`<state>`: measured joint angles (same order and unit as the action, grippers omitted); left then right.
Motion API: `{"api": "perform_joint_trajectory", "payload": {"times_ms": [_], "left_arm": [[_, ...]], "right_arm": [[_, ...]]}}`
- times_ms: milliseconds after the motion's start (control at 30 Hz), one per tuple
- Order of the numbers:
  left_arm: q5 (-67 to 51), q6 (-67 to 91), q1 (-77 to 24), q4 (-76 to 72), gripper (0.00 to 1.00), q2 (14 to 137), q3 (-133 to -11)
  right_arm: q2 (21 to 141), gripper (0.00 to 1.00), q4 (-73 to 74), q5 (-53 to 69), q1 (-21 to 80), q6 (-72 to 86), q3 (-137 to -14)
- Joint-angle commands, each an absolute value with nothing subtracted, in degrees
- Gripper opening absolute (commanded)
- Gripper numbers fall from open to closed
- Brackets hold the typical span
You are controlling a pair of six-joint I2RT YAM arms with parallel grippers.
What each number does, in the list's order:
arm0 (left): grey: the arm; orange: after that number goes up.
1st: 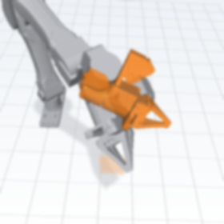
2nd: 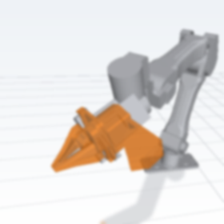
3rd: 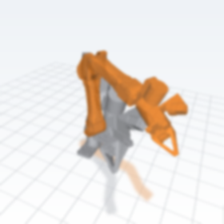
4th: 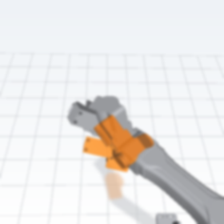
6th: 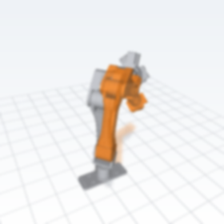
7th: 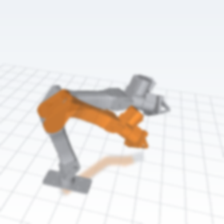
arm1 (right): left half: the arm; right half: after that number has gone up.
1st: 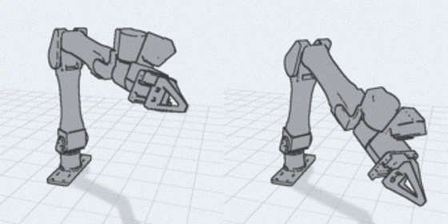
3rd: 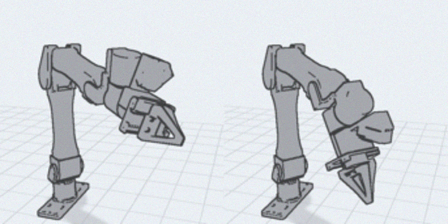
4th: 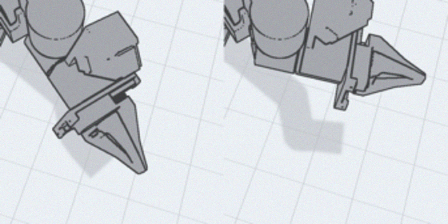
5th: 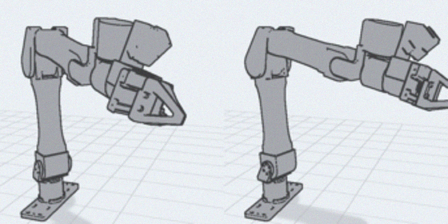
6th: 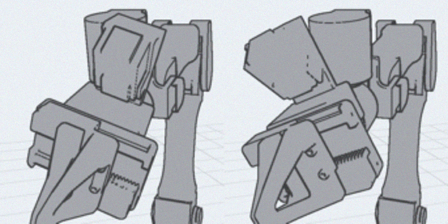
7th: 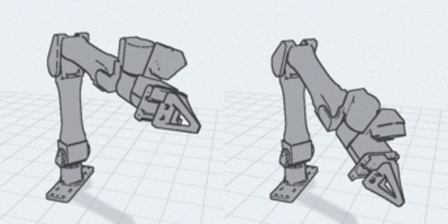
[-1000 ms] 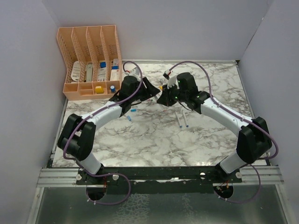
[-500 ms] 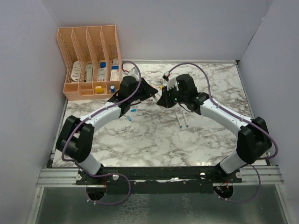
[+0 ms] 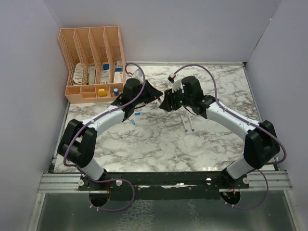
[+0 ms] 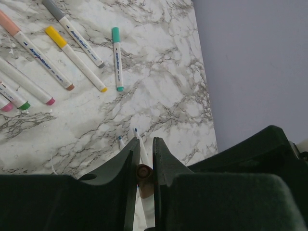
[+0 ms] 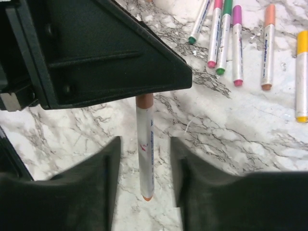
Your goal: Open the pen caps
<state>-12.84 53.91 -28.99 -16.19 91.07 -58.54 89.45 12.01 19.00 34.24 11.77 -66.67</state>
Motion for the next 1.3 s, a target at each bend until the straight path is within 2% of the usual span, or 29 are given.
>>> {"api": "perform_joint_trajectory", "payload": {"times_ms": [0,233,367,467,667,1000,1267], "left_arm": [[-13.7,54.0,-29.3,-17.6,0.0,88.7,-57.8],[-14.0,54.4,-30.4,-17.6,0.0,88.7,-59.0],[-13.9,54.5,-30.9,-17.8,0.0,88.7,-59.2],[-13.8,54.7,-31.3,-17.9,0.0,88.6,-59.1],[-12.6,54.6,-31.4,-17.9,0.0,87.7,-58.9],[-6.0,55.0,-28.2,-16.4,0.0,88.3,-62.3],[-6.4,54.8,-17.9,-15.5,0.0,93.4,-69.7]], "right_arm": [[88.4,0.52,9.5,18.8,34.7,12.0,-66.8],[89.8,0.53,9.3,19.5,34.7,12.6,-66.9],[90.5,0.48,9.0,19.6,34.7,12.6,-67.2],[91.0,0.37,8.8,19.8,34.7,12.6,-67.6],[91.7,0.02,8.8,19.8,34.7,12.6,-67.6],[87.1,0.01,11.2,19.0,34.7,12.0,-62.7],[75.5,0.01,11.5,19.0,34.7,15.1,-47.1]]}}
